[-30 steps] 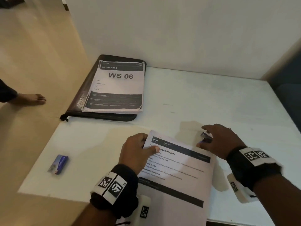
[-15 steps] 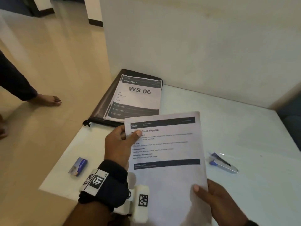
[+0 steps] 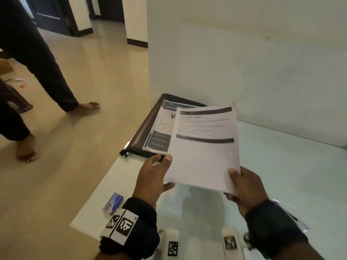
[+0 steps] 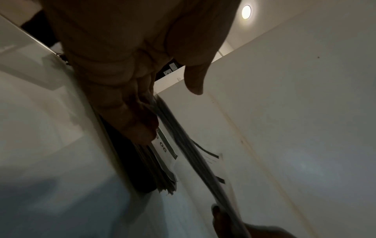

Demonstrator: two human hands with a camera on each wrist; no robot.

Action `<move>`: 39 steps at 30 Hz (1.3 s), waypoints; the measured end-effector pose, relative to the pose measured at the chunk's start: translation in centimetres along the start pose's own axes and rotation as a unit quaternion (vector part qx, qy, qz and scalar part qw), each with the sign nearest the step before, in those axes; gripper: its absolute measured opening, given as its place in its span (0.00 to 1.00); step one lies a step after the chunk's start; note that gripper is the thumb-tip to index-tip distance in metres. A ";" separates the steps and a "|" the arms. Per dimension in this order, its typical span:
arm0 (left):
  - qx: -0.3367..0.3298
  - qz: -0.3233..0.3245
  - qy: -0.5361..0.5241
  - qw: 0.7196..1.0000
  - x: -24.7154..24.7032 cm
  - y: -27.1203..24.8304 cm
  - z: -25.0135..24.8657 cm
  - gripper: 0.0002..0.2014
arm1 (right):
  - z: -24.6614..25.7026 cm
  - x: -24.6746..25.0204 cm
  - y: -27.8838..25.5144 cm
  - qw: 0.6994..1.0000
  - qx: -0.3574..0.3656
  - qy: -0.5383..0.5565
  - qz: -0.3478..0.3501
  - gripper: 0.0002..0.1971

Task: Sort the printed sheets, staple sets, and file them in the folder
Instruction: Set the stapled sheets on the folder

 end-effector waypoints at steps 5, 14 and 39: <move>-0.040 -0.034 -0.002 0.999 0.8 0.3 -0.7 0.25 | 2.8 -5.2 7.1 0.998 -0.053 0.024 0.009 0.11; -0.071 -0.047 0.101 0.991 1.0 1.0 0.5 0.31 | 2.8 -5.3 8.9 0.984 -0.048 -0.169 -0.008 0.15; -0.109 -0.066 0.489 0.863 7.8 -1.9 -0.7 0.13 | -3.1 -5.9 -6.4 0.808 0.080 -0.569 0.126 0.22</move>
Point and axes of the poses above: each hand's wrist, its own y-axis towards the middle knuckle, its own x-axis out of the back of the hand, z = x × y, the point moved 3 cm from there along y, towards the middle knuckle
